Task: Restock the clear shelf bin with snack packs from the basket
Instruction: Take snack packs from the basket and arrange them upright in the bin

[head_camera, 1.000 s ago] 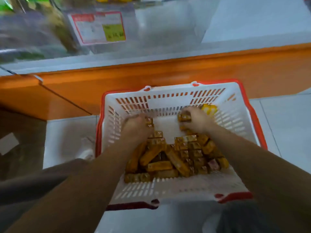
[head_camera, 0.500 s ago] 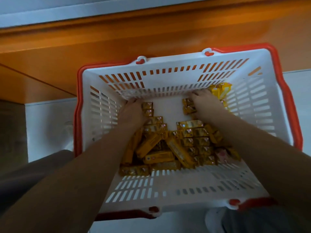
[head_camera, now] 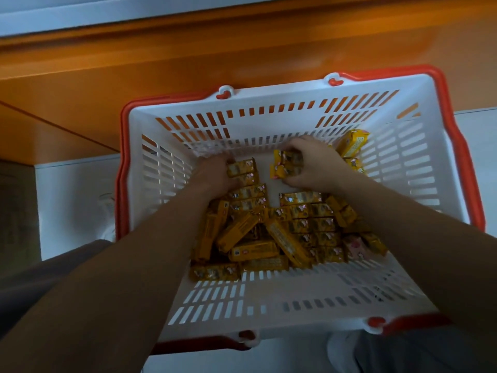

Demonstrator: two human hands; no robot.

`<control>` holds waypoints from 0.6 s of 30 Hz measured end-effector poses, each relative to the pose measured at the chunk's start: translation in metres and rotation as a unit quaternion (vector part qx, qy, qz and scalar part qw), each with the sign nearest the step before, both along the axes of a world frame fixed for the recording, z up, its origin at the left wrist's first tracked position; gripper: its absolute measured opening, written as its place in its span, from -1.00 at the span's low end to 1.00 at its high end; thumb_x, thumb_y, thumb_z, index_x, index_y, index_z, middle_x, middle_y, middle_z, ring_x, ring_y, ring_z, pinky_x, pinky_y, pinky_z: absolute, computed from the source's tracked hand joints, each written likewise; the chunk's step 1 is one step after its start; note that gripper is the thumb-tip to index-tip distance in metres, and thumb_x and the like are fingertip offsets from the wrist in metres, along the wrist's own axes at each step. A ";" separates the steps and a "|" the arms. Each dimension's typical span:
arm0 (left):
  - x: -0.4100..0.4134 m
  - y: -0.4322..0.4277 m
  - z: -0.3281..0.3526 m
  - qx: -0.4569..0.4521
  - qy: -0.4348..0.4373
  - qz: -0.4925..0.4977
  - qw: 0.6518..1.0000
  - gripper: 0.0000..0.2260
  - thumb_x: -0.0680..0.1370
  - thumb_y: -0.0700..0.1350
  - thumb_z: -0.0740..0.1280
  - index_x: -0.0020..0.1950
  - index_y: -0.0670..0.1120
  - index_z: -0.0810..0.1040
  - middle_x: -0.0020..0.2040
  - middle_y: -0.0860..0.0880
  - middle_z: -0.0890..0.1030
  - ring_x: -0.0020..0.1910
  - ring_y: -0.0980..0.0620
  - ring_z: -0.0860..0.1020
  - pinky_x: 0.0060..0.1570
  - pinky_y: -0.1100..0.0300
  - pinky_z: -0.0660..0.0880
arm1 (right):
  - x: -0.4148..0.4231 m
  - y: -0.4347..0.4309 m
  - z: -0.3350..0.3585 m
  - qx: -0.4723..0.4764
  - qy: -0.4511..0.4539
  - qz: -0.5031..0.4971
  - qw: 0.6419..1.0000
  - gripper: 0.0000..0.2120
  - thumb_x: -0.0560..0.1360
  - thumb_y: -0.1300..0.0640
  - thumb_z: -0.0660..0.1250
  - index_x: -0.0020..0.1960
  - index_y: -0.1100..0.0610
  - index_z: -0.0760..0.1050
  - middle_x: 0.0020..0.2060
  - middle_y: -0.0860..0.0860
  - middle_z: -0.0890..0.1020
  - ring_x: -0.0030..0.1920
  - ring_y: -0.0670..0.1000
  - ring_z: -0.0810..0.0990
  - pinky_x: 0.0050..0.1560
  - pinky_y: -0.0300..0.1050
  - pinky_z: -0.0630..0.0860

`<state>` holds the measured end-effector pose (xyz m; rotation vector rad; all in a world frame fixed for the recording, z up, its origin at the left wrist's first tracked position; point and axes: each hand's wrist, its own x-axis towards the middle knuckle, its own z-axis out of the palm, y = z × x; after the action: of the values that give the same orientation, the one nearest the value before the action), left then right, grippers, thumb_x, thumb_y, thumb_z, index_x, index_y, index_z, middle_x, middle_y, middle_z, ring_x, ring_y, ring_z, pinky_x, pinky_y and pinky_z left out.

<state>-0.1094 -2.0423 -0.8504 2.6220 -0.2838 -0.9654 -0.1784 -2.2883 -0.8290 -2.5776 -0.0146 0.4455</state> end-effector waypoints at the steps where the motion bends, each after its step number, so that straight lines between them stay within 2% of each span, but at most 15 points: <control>1: 0.002 -0.001 0.001 0.012 -0.002 -0.009 1.000 -0.41 0.44 0.14 0.56 0.41 -0.03 0.51 0.30 -0.11 0.62 0.27 -0.16 0.56 0.26 -0.03 0.51 | -0.001 0.002 0.001 0.019 -0.004 -0.010 1.000 -0.36 0.32 -0.14 0.53 0.34 -0.03 0.44 0.21 -0.02 0.51 0.19 -0.01 0.47 0.14 -0.09 0.47; 5: -0.001 -0.003 0.001 0.002 0.016 -0.035 0.999 -0.49 0.47 0.13 0.53 0.33 -0.05 0.52 0.23 -0.12 0.63 0.17 -0.13 0.59 0.03 0.09 0.47 | -0.007 0.011 0.001 0.069 -0.002 -0.069 0.995 -0.33 0.35 -0.25 0.50 0.35 0.02 0.46 0.16 -0.07 0.57 0.07 -0.09 0.50 0.04 -0.17 0.48; 8: -0.001 -0.006 0.005 -0.016 0.024 -0.044 0.999 -0.46 0.47 0.25 0.48 0.31 -0.04 0.53 0.12 -0.04 0.62 0.07 -0.09 0.59 -0.08 0.11 0.44 | -0.015 0.017 -0.003 0.088 0.056 -0.098 0.990 -0.36 0.34 -0.26 0.51 0.30 0.00 0.46 0.03 -0.13 0.56 0.00 -0.08 0.56 -0.04 -0.18 0.57; 9: 0.000 -0.007 0.007 -0.020 0.033 -0.042 0.998 -0.46 0.48 0.25 0.48 0.32 -0.04 0.54 0.13 -0.04 0.62 0.08 -0.09 0.60 -0.06 0.10 0.47 | -0.017 0.019 -0.005 0.089 0.077 -0.108 0.987 -0.36 0.34 -0.27 0.51 0.28 0.01 0.46 0.01 -0.12 0.55 -0.01 -0.06 0.58 -0.06 -0.15 0.59; 11: 0.001 -0.008 0.010 -0.006 0.035 -0.057 0.998 -0.48 0.52 0.18 0.47 0.38 -0.07 0.53 0.27 -0.11 0.62 0.20 -0.14 0.58 0.12 0.03 0.52 | -0.019 0.021 -0.009 0.085 0.101 -0.136 0.982 -0.35 0.35 -0.29 0.47 0.29 0.02 0.44 -0.01 -0.09 0.53 -0.05 -0.04 0.58 -0.08 -0.09 0.62; 13: -0.001 -0.009 0.015 0.022 0.014 -0.082 0.996 -0.53 0.53 0.19 0.46 0.34 -0.03 0.56 0.27 -0.11 0.63 0.23 -0.16 0.56 0.23 -0.06 0.48 | -0.017 0.021 -0.009 0.099 0.112 -0.174 0.974 -0.37 0.38 -0.31 0.43 0.31 0.01 0.42 -0.01 -0.08 0.53 -0.09 -0.07 0.58 -0.14 -0.06 0.63; 16: -0.007 -0.015 0.031 0.021 -0.014 -0.077 0.997 -0.50 0.52 0.22 0.44 0.39 0.05 0.53 0.28 -0.07 0.63 0.26 -0.14 0.56 0.24 -0.04 0.45 | -0.017 0.020 -0.006 0.177 0.113 -0.250 0.945 -0.37 0.39 -0.28 0.44 0.35 -0.02 0.43 0.04 -0.10 0.52 -0.01 -0.09 0.55 -0.23 -0.21 0.49; 18: -0.012 -0.018 0.045 -0.045 -0.010 -0.040 0.998 -0.46 0.53 0.17 0.46 0.49 0.13 0.46 0.34 -0.05 0.60 0.24 -0.08 0.57 0.21 0.00 0.52 | -0.019 0.021 0.002 0.218 0.101 -0.282 0.929 -0.41 0.37 -0.28 0.44 0.31 -0.04 0.47 0.06 -0.12 0.52 0.03 -0.10 0.51 -0.20 -0.25 0.42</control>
<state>-0.1213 -2.0604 -0.8049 2.5566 -0.4311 -0.9300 -0.1979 -2.2671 -0.8272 -1.9675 0.6157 0.4222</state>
